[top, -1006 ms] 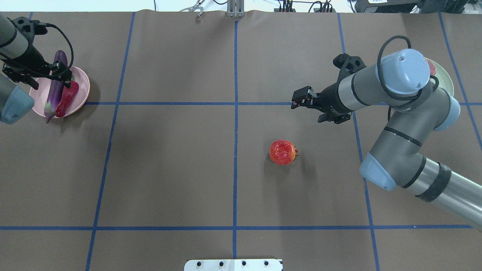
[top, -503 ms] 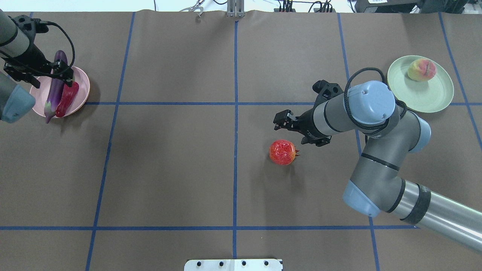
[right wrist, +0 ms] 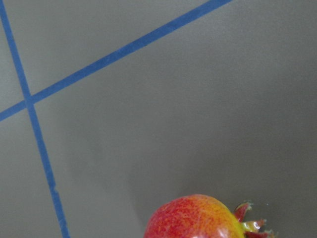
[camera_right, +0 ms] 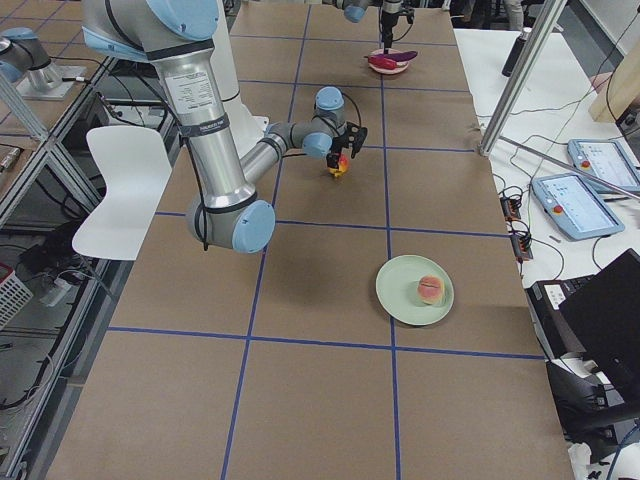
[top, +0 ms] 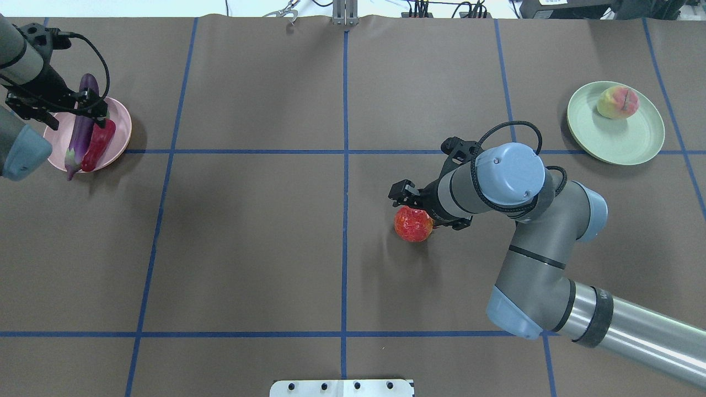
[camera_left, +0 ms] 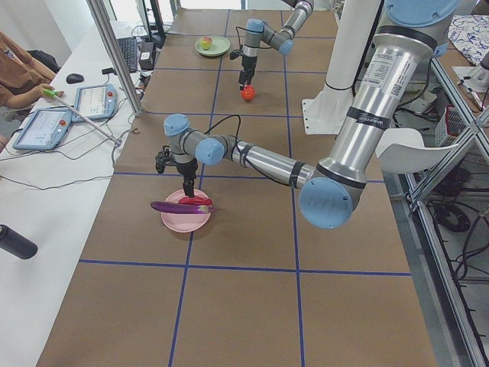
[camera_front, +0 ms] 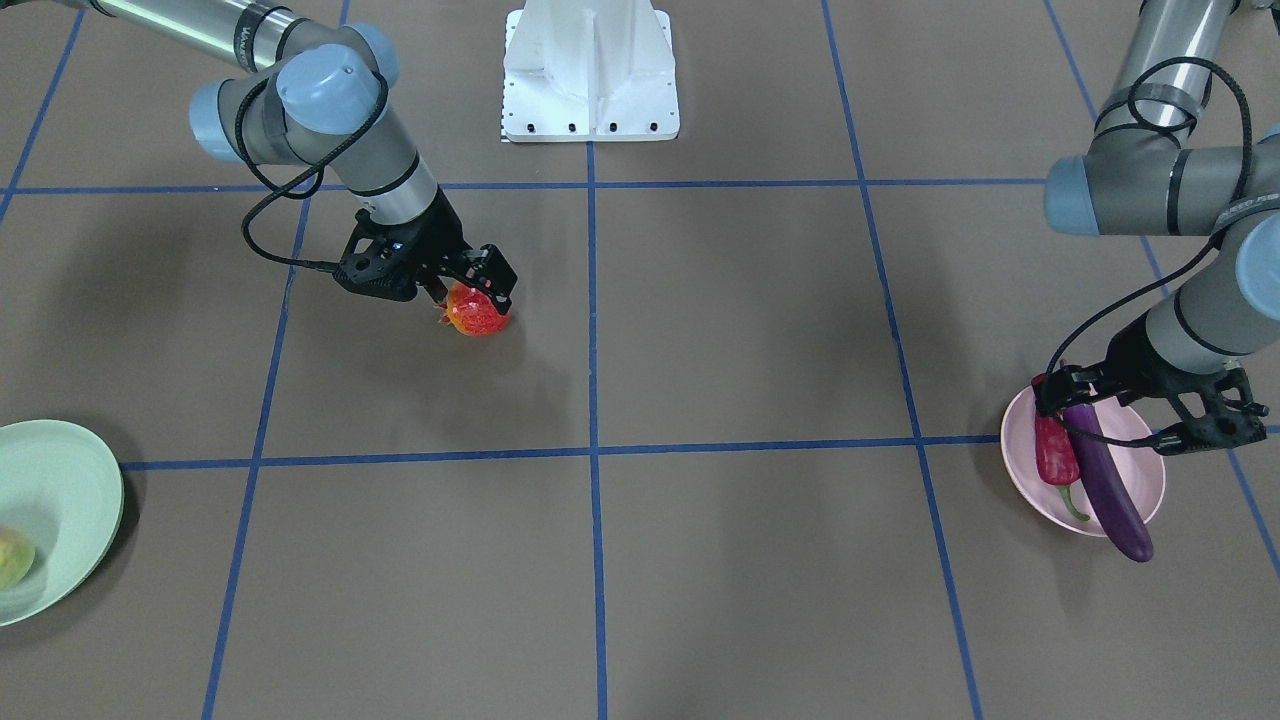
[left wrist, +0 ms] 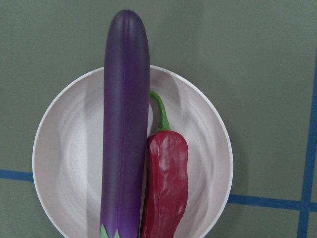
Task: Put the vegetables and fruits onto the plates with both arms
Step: 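Close the right gripper on the red pomegranate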
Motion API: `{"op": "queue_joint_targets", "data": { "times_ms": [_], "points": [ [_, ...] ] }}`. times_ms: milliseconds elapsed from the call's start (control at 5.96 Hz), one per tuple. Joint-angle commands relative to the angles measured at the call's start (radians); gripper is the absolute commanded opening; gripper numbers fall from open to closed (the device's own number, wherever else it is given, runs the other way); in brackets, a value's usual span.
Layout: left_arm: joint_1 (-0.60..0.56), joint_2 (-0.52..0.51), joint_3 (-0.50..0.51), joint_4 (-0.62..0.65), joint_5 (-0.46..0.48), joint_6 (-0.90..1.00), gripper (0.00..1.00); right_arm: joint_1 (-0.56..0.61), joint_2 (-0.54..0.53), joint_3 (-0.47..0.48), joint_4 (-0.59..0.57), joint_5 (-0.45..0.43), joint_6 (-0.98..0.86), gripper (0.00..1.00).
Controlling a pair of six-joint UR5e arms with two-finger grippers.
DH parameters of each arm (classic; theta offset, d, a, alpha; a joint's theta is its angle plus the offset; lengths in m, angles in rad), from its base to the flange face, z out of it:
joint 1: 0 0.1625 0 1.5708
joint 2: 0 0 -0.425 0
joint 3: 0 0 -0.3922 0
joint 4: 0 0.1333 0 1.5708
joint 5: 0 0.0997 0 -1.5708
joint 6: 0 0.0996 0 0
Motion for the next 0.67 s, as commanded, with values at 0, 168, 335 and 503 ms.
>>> {"op": "queue_joint_targets", "data": {
  "times_ms": [0, 168, 335, 503],
  "points": [
    [0.000, -0.001, -0.007, 0.000, 0.000, -0.012, 1.00, -0.017, 0.002, 0.000, -0.037, -0.015, 0.000, 1.00],
    [0.000, -0.002, -0.021, 0.000, 0.000, -0.040, 1.00, -0.024, 0.005, -0.003, -0.038, -0.030, 0.000, 1.00],
    [0.000, 0.002, -0.028, 0.000, 0.000, -0.041, 1.00, -0.030, 0.005, -0.003, -0.038, -0.032, 0.000, 1.00],
    [0.000, 0.003, -0.033, 0.000, -0.002, -0.041, 1.00, -0.034, 0.005, -0.003, -0.038, -0.038, 0.002, 0.97]
  ]
}}
